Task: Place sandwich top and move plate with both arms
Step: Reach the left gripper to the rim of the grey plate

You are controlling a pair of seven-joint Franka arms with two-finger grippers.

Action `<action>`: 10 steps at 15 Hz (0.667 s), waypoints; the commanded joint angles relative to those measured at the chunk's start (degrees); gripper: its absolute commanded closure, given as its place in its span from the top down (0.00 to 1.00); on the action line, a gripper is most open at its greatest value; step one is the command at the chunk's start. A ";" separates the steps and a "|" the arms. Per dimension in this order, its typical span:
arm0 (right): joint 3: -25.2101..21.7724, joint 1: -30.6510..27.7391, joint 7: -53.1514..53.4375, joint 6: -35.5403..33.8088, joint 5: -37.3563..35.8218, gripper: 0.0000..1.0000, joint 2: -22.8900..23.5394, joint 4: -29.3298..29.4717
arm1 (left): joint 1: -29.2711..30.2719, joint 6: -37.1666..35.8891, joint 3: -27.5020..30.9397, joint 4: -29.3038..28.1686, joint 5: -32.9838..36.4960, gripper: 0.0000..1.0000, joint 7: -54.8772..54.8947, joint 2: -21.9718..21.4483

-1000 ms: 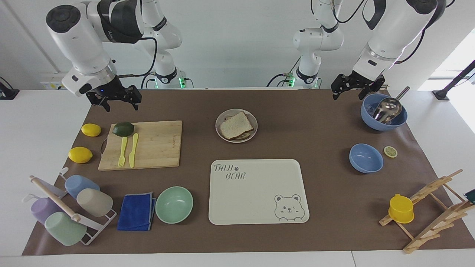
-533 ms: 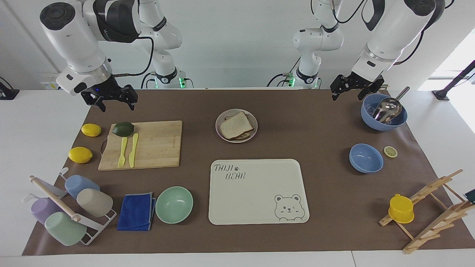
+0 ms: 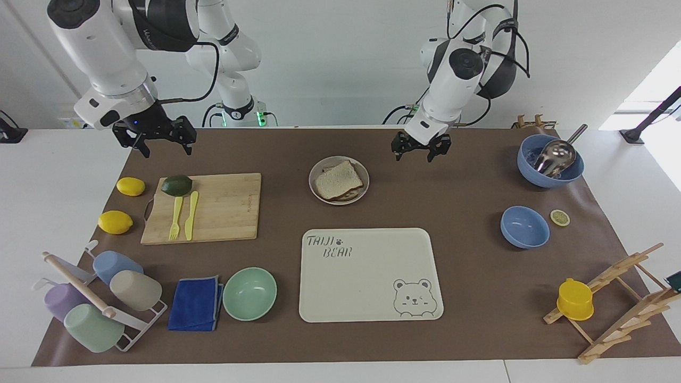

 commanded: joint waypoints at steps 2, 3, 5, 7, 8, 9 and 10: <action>0.45 -1.27 0.00 -0.41 1.15 1.00 0.27 1.33 | -6.22 11.20 0.94 -8.94 -4.27 1.00 -5.62 0.45; 0.45 -1.27 0.00 -0.41 1.15 1.00 0.27 1.33 | -7.62 13.22 0.94 -9.99 -5.51 1.00 -7.28 1.42; 0.37 -1.27 -0.27 -0.49 1.06 1.00 0.18 1.15 | -8.69 17.97 0.86 -12.80 -6.22 0.99 -9.13 1.78; 0.28 -1.28 -0.01 -0.49 0.97 1.00 -0.08 0.89 | -9.91 19.30 0.85 -14.13 -9.46 0.95 -9.14 2.13; 0.19 -1.27 0.08 -0.49 0.97 1.00 -0.08 0.89 | -10.01 20.78 0.85 -15.00 -10.87 0.93 -9.23 2.13; 0.19 -1.27 0.17 -0.41 0.97 1.00 -0.08 0.89 | -10.70 22.37 0.85 -15.97 -11.40 0.92 -9.31 2.13; 0.19 -1.27 0.17 -0.41 0.97 1.00 -0.08 0.89 | -11.75 23.69 0.85 -16.68 -12.28 0.90 -9.40 2.13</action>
